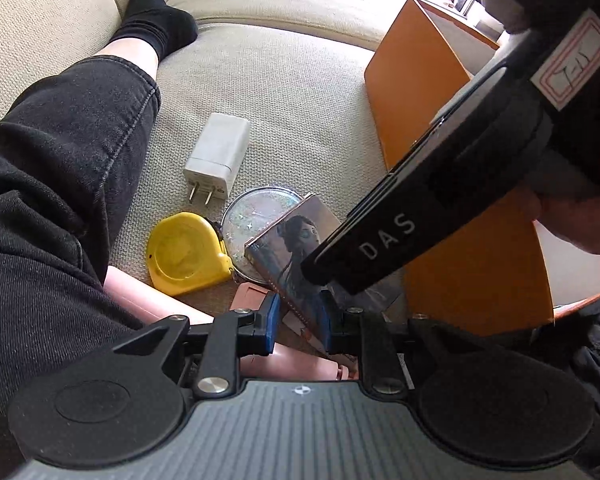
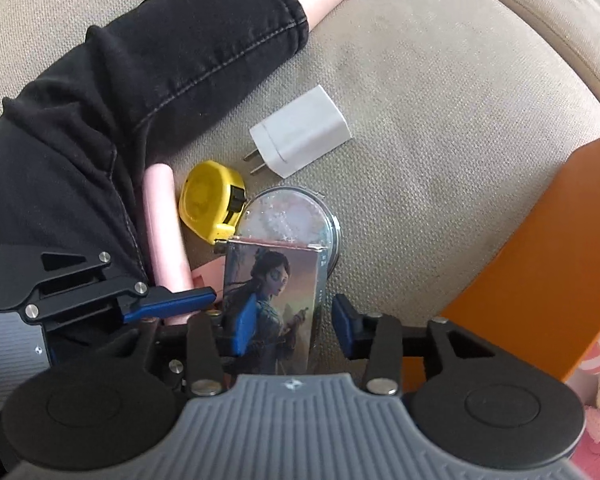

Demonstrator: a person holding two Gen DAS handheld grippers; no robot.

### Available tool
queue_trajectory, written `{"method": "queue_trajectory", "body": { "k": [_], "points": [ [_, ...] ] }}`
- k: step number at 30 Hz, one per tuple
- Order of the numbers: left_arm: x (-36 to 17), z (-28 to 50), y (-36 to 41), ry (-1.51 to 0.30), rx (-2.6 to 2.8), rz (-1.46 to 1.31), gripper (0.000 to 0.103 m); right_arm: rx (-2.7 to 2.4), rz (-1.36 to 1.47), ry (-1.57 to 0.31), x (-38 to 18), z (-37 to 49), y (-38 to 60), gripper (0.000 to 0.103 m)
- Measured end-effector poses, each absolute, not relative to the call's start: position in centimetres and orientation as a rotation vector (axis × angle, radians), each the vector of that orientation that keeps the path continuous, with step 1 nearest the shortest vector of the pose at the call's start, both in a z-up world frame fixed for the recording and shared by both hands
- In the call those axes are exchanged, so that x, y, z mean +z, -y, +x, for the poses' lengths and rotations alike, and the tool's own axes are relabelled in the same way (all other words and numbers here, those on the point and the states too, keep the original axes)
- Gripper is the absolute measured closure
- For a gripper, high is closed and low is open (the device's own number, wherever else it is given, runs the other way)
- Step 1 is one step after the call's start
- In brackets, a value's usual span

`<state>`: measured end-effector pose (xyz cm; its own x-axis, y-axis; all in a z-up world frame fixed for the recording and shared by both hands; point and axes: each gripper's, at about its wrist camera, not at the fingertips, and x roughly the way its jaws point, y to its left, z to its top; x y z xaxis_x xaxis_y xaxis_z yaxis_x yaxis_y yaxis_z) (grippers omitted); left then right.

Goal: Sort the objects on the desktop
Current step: 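Grasp the dark photo card box with the right tool and lift it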

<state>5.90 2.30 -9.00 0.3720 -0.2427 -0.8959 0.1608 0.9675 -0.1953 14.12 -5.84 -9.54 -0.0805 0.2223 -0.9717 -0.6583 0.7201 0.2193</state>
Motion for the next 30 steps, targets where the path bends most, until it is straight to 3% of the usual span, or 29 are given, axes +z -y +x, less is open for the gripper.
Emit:
{"method": "queue_trajectory", "body": {
  "k": [3, 8, 10, 17, 30],
  "points": [
    [-9.0, 5.8, -2.5, -1.165, -0.259, -0.084, 0.08, 0.765, -0.331, -1.533, -10.3, 14.8, 6.1, 0.042],
    [-9.0, 5.7, -2.8, -1.169, -0.252, -0.092, 0.078, 0.797, -0.243, -1.572, -11.0, 15.1, 6.6, 0.044],
    [-8.8, 5.6, -2.7, -1.169, -0.249, -0.084, 0.078, 0.796, -0.244, -1.552, -10.5, 14.9, 6.9, 0.048],
    [-8.2, 4.9, -3.4, -1.154, -0.224, -0.083, 0.078, 0.826, -0.231, -1.448, -7.0, 13.4, 7.8, 0.076],
    [-7.0, 4.1, -3.9, -1.111, -0.233, -0.102, 0.081, 0.839, -0.179, -1.353, -6.1, 11.7, 8.3, 0.079]
  ]
}}
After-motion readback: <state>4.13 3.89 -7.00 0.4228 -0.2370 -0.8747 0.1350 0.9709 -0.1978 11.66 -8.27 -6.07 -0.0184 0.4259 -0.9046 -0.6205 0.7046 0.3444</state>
